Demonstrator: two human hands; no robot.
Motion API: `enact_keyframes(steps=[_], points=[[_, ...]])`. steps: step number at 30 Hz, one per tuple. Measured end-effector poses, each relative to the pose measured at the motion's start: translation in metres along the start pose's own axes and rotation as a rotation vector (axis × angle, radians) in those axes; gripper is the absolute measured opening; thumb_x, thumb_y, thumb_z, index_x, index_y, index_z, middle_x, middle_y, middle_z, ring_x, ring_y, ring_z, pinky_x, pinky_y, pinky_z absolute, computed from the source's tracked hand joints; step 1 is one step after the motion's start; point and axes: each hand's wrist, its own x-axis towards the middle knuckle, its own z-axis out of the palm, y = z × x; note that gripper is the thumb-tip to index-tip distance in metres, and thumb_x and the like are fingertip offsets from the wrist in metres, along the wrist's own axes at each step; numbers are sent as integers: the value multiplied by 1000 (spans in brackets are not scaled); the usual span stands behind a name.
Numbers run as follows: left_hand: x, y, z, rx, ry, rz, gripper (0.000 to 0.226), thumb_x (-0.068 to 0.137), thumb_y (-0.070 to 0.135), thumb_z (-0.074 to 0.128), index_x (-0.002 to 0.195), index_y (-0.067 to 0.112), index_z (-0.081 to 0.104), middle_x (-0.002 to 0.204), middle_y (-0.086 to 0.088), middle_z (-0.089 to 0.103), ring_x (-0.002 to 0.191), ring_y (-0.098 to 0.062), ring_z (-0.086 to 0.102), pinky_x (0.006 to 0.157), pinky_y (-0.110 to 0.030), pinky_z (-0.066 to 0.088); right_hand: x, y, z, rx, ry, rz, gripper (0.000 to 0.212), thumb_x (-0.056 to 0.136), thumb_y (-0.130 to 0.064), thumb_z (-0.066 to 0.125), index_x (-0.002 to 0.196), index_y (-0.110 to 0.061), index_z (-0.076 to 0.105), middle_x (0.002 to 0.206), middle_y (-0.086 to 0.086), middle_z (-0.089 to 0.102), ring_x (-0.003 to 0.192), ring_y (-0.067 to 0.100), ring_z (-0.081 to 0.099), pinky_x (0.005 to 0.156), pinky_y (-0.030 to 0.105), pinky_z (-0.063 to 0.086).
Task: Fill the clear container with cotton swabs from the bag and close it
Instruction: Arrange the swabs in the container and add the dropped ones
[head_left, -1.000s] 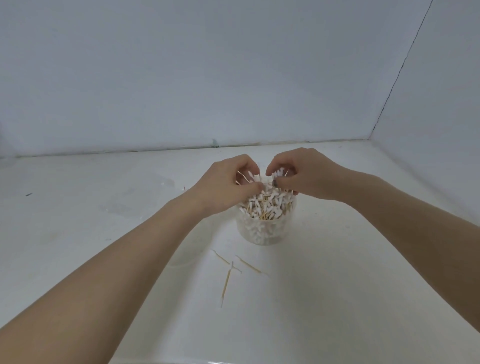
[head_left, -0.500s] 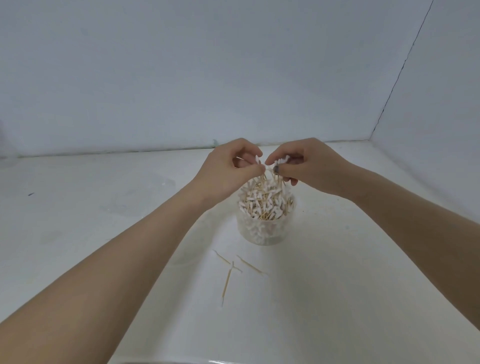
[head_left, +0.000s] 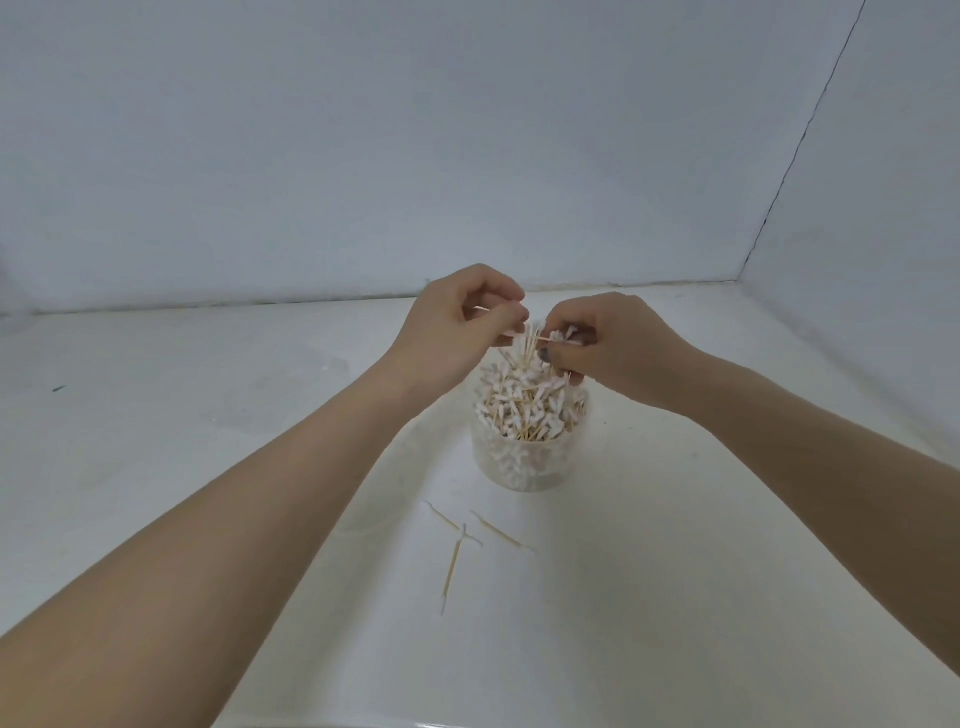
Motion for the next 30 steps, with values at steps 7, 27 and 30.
enact_keyframes(steps=[7, 27, 30], points=[[-3, -5, -2, 49, -91, -78, 19, 100, 28, 61, 110, 15, 70, 106, -7, 74, 88, -15, 72, 94, -37, 60, 6, -7, -16, 126, 47, 0, 9, 90, -8, 69, 88, -15, 74, 70, 4, 73, 56, 4, 66, 58, 8, 46], [8, -6, 3, 322, -165, -22, 24, 105, 25, 49, 102, 20, 72, 86, 13, 70, 78, -8, 58, 77, -33, 51, 13, -7, -43, 291, 33, -25, 9, 90, 1, 67, 92, -4, 74, 78, 17, 75, 71, 24, 74, 76, 29, 61], [9, -5, 6, 371, -195, 4, 31, 108, 30, 44, 97, 16, 69, 84, 8, 62, 71, -8, 50, 69, -28, 41, 13, -7, -40, 452, 48, -20, 9, 91, 6, 65, 96, 3, 72, 87, 25, 73, 74, 24, 73, 77, 30, 61]])
